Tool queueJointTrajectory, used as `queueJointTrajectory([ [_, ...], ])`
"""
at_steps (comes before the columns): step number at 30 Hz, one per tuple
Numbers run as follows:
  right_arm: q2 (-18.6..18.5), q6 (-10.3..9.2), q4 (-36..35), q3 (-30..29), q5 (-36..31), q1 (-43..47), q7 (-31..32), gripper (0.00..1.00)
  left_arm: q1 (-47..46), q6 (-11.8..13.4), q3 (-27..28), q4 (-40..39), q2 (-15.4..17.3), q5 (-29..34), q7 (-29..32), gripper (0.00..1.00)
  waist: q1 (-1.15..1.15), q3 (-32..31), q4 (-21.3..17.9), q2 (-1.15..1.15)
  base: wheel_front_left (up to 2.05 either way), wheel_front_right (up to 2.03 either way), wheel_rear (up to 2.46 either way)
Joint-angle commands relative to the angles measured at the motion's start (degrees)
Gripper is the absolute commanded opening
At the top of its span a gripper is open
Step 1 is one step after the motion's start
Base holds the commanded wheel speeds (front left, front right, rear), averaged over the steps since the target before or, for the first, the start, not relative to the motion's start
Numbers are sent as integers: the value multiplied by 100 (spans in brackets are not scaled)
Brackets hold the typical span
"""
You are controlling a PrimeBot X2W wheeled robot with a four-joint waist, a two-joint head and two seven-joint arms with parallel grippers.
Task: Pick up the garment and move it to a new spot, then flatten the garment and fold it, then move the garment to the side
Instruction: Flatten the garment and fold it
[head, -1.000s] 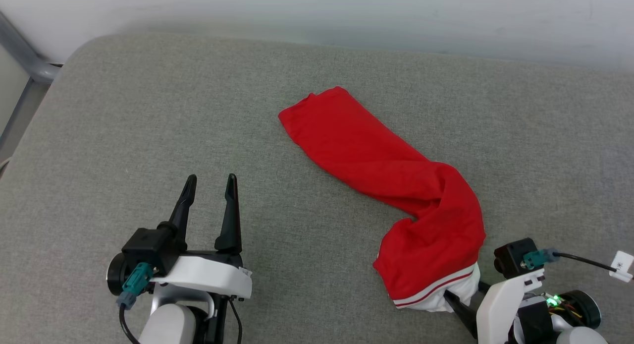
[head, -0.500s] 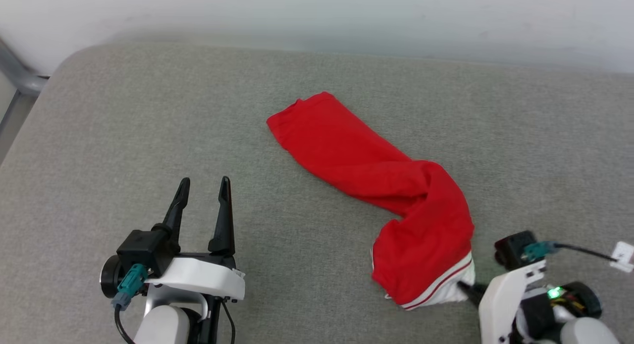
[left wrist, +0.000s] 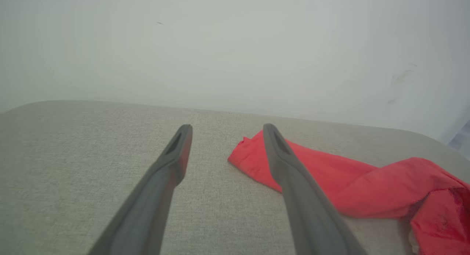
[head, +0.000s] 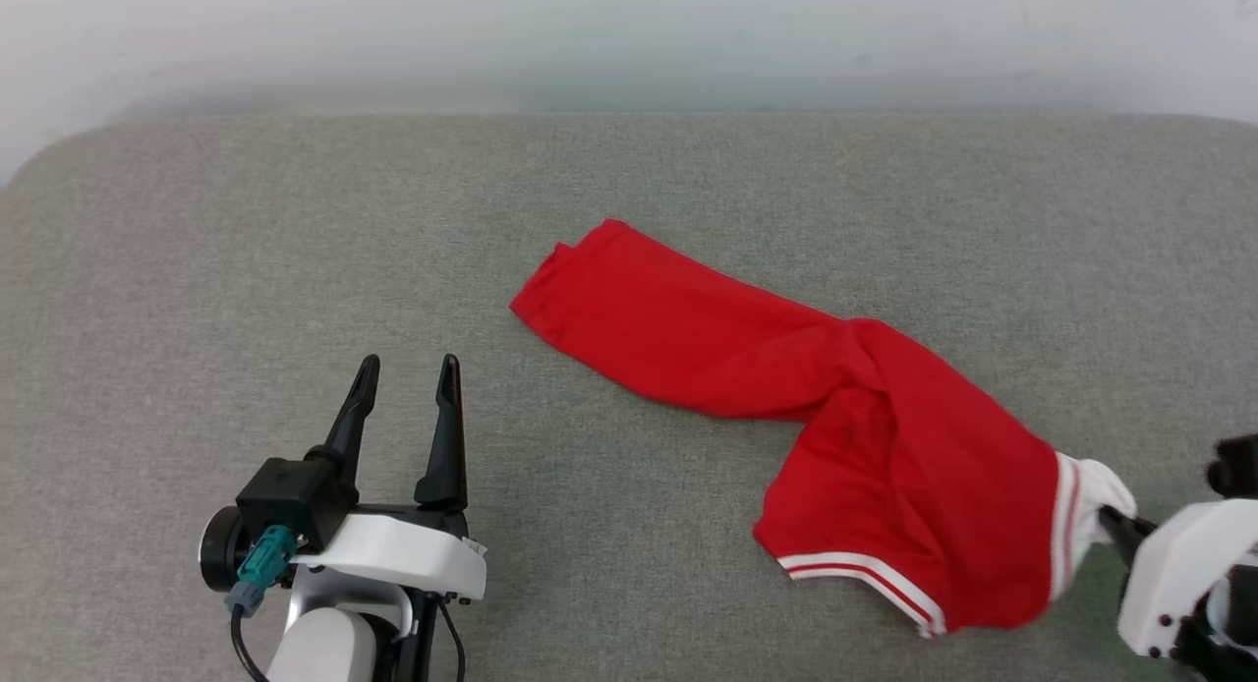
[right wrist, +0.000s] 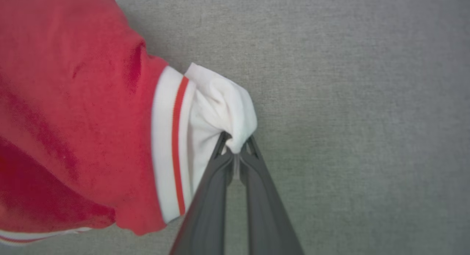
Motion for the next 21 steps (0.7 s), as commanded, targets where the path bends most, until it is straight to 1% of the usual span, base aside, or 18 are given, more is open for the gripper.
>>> queueJointTrajectory([
  [1, 14, -6, 136, -185, 21, 25, -92, 0, -34, -23, 1, 12, -9, 22, -14, 100, 0, 41, -44, 0, 0, 0, 0],
  [9, 78, -8, 1194, -1076, -163, -44, -671, 0, -139, -51, 22, 45, -17, 53, -14, 100, 0, 170, -97, 0, 0, 0, 0],
  [12, 136, -8, 1526, -1096, -241, -105, -943, 0, -140, -73, 38, 63, -19, 59, -14, 100, 0, 179, -102, 0, 0, 0, 0],
  [13, 153, -8, 1605, -1063, -274, -143, -1033, 5, -133, -75, 45, 72, -19, 58, -14, 100, 0, 179, -108, 0, 0, 0, 0],
  [14, 184, -8, 1668, -1039, -276, -213, -1155, 41, -127, -76, 54, 80, -20, 60, -14, 100, 0, 175, -115, 0, 0, 0, 0],
  [15, 198, -8, 1691, -1023, -302, -266, -1297, 100, -116, -79, 65, 87, -20, 61, -14, 100, 0, 163, -122, 0, 0, 0, 0],
  [16, 213, -7, 1702, -999, -327, -313, -1448, 100, -102, -83, 75, 94, -20, 62, -14, 100, 0, 149, -128, 0, 0, 0, 0],
  [17, 245, -4, 1679, -937, -403, -394, -1766, 100, -74, -88, 85, 108, -23, 61, -14, 100, 0, 120, -137, 0, 0, 0, 0],
  [21, 332, -5, 1509, -829, -628, -473, -2427, 100, -39, -96, 90, 145, -25, 64, -14, 100, 0, 11, -145, 0, 0, 0, 0],
])
